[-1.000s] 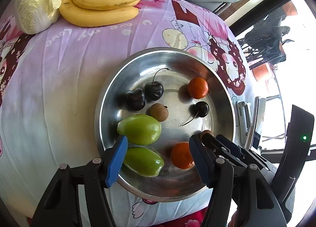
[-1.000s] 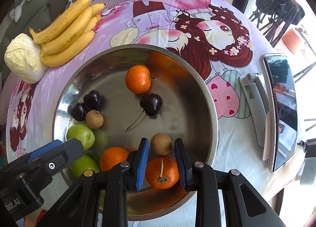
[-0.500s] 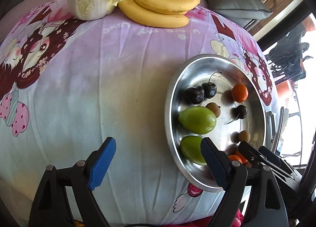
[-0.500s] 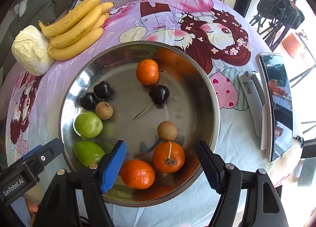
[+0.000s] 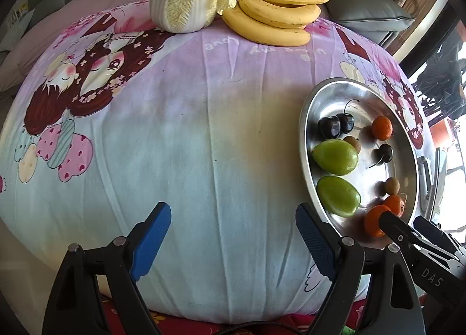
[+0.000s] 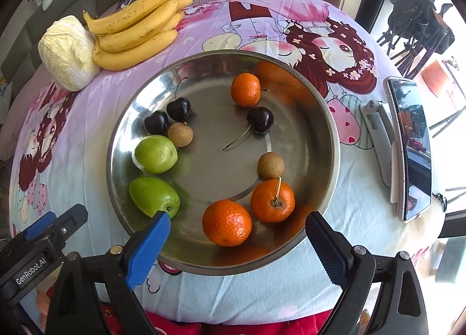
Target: Organize fruits
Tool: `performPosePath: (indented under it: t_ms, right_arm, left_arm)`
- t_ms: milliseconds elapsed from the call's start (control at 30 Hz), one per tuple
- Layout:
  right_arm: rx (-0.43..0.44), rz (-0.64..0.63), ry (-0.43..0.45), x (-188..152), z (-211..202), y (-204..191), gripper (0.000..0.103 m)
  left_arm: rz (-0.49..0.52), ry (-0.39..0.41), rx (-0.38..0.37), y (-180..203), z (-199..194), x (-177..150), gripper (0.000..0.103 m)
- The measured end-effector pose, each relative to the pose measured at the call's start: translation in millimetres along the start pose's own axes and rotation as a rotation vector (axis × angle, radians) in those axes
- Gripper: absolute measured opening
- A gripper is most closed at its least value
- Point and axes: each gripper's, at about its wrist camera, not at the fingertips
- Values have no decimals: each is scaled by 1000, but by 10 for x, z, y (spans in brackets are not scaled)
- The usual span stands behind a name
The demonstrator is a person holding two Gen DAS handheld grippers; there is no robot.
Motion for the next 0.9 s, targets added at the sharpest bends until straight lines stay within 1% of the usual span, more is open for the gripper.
performPosePath:
  t_ms: [67,200,333,700,900]
  right_arm:
    - [2,-9,0,-29,-12,-32,96]
    - [3,-25,3,-76,-39,-90,96]
    - [3,-34,8,-105,-75,-128,96]
    - [26,-56,40,-148,-130,-162,96]
    - [38,-66,48,-175,-108,-183,96]
  left_arm:
    - [7,4,23,-13,-17,-24,88]
    - [-4,11,39,-61,-70,-68,88]
    - [-12,18,77,-96,-118,-96,88]
    - [-26,29,120,-157,-147,-154,88]
    - [-36,30,129,-195,-145,-176,88]
Point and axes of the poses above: each gripper's, at about its wrist camera, not at the fingertips, and z roughly the way its jaws point, y to its right, x to its top, and after that the axes turned 4 degrees about x, right-handed
